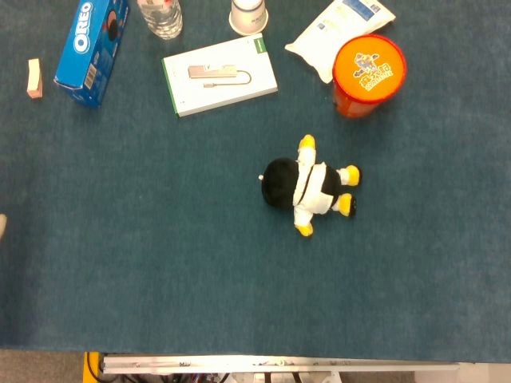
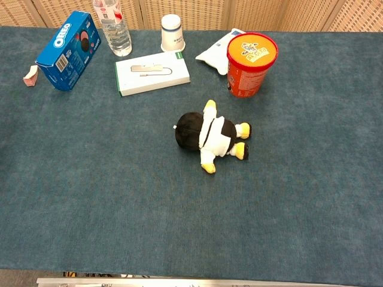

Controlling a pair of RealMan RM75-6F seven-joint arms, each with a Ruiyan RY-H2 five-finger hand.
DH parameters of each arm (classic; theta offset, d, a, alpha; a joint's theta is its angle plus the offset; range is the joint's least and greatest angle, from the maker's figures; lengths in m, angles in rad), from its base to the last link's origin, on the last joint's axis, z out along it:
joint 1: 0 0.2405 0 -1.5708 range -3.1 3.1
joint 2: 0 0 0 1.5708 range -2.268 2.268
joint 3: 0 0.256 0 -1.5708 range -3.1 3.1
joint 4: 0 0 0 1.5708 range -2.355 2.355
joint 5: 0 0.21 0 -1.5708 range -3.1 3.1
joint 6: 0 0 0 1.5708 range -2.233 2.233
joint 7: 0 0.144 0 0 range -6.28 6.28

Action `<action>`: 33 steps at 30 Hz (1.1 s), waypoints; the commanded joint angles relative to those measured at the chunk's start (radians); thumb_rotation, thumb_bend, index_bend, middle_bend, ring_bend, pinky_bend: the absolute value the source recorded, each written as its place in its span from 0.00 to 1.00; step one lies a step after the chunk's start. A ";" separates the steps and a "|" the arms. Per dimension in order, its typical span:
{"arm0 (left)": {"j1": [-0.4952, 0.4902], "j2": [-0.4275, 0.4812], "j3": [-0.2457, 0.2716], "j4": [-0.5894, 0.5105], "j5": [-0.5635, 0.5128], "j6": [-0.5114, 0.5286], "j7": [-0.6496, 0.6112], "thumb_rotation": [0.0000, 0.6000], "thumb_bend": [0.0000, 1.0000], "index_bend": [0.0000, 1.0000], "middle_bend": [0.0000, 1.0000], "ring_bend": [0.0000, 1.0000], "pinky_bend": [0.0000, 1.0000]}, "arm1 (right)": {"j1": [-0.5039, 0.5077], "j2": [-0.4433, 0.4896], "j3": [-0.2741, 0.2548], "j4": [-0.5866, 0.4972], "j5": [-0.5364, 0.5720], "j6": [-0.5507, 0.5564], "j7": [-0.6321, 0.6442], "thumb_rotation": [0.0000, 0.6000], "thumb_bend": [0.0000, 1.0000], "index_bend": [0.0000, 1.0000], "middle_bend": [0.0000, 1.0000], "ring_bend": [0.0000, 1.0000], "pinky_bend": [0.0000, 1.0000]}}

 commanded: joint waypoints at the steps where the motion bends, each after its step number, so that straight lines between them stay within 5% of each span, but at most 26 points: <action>1: 0.002 0.000 0.001 0.000 0.000 0.001 0.001 1.00 0.25 0.00 0.00 0.00 0.02 | 0.001 0.000 -0.001 0.000 -0.002 -0.001 0.001 1.00 0.00 0.00 0.02 0.00 0.06; 20: 0.012 0.002 0.004 -0.002 0.005 0.013 -0.006 1.00 0.25 0.00 0.00 0.00 0.02 | 0.030 0.024 -0.011 -0.029 -0.054 -0.020 0.041 1.00 0.00 0.00 0.02 0.00 0.06; 33: 0.016 -0.002 0.005 0.000 0.003 0.015 -0.008 1.00 0.25 0.00 0.00 0.00 0.02 | 0.183 0.048 -0.032 -0.141 -0.183 -0.184 0.073 1.00 0.00 0.00 0.02 0.00 0.06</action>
